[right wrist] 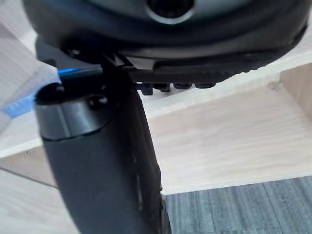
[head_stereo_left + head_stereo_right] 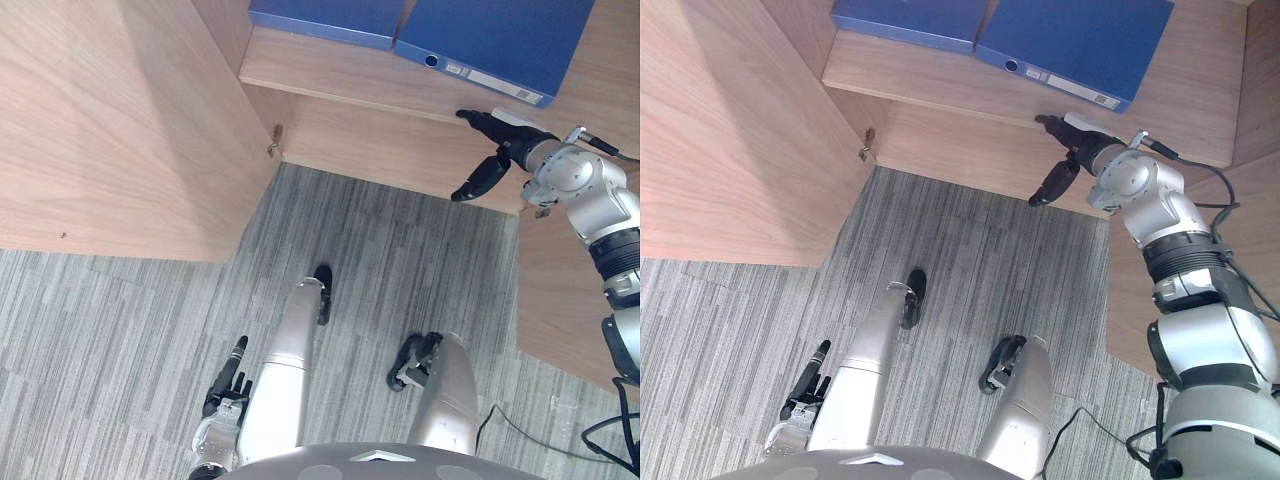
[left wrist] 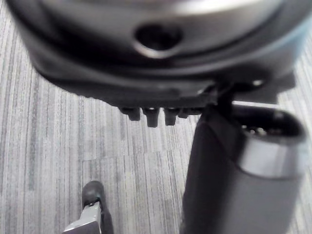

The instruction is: Walk over to the cabinet, pick up the folder, carry it to the office cabinet, place the folder inside the office cabinet, then close the office cabinet door

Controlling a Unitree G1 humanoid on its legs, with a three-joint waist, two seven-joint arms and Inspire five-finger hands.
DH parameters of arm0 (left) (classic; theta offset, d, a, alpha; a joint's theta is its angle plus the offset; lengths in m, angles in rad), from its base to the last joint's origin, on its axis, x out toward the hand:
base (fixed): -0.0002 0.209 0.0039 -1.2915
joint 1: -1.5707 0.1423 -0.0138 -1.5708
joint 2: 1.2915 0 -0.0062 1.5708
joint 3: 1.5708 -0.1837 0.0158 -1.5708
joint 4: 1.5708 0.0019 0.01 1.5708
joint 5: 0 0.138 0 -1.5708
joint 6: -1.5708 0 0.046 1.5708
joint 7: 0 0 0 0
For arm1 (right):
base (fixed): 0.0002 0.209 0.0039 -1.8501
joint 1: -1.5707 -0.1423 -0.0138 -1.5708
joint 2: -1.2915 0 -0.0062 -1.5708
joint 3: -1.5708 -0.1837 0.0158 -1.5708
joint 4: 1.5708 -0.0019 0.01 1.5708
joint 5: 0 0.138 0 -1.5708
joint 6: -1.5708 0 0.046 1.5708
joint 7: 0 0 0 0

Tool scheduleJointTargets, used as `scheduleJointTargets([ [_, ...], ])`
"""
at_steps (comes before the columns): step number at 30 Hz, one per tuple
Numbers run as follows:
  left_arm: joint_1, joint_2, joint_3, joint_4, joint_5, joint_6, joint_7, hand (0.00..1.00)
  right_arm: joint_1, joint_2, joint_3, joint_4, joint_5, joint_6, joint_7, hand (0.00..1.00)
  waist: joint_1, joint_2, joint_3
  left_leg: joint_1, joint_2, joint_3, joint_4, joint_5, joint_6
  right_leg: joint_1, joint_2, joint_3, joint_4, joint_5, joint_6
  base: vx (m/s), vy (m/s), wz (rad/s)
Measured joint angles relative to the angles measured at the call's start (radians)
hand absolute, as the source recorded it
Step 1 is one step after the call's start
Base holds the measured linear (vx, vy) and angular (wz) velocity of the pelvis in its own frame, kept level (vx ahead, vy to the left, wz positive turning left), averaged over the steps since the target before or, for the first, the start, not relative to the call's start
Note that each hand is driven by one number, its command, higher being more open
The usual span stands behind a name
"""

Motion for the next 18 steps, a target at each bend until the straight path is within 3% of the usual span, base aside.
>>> scheduleJointTargets([
  [1,-0.008,0.001,0.006,0.000,-0.001,0.000,0.016,1.00,0.019,0.059,-0.055,-0.003,-0.033,0.020,-0.066,1.00,-0.006,0.000,0.000,0.000,0.000,0.003,0.001,-0.001,0.003,-0.001,0.000,0.004,-0.004,0.002,0.005,0.01,0.021,-0.06],
  [5,-0.053,-0.027,0.083,-0.009,-0.001,-0.005,0.045,1.00,0.041,0.133,-0.209,0.001,-0.081,0.067,-0.167,1.00,-0.003,0.000,0.000,0.001,-0.002,0.008,0.001,-0.002,0.009,0.000,-0.002,0.009,-0.011,0.008,0.014,0.00,0.006,-0.01],
  [8,-0.059,-0.043,0.122,-0.021,-0.001,-0.019,0.051,1.00,0.016,0.145,-0.285,0.044,-0.080,0.072,-0.224,1.00,-0.002,0.000,0.000,0.002,-0.004,0.010,0.001,-0.001,0.013,0.000,-0.004,0.012,-0.012,0.012,0.016,0.00,0.000,0.00],
  [12,-0.059,-0.047,0.132,-0.016,-0.001,-0.024,0.066,1.00,-0.122,0.148,-0.334,0.224,-0.077,0.091,-0.226,1.00,-0.005,0.005,0.004,0.004,-0.004,0.013,-0.012,0.006,0.012,-0.007,-0.004,0.018,-0.012,0.020,0.012,-0.03,0.003,0.00],
  [18,-0.059,-0.055,0.163,0.015,-0.001,-0.024,0.067,1.00,-0.244,0.213,-0.396,0.322,-0.089,0.094,-0.241,1.00,-0.003,0.020,0.027,0.005,-0.004,0.014,-0.034,0.025,0.006,-0.021,-0.002,0.022,-0.010,0.026,0.008,-0.04,-0.009,0.00],
])
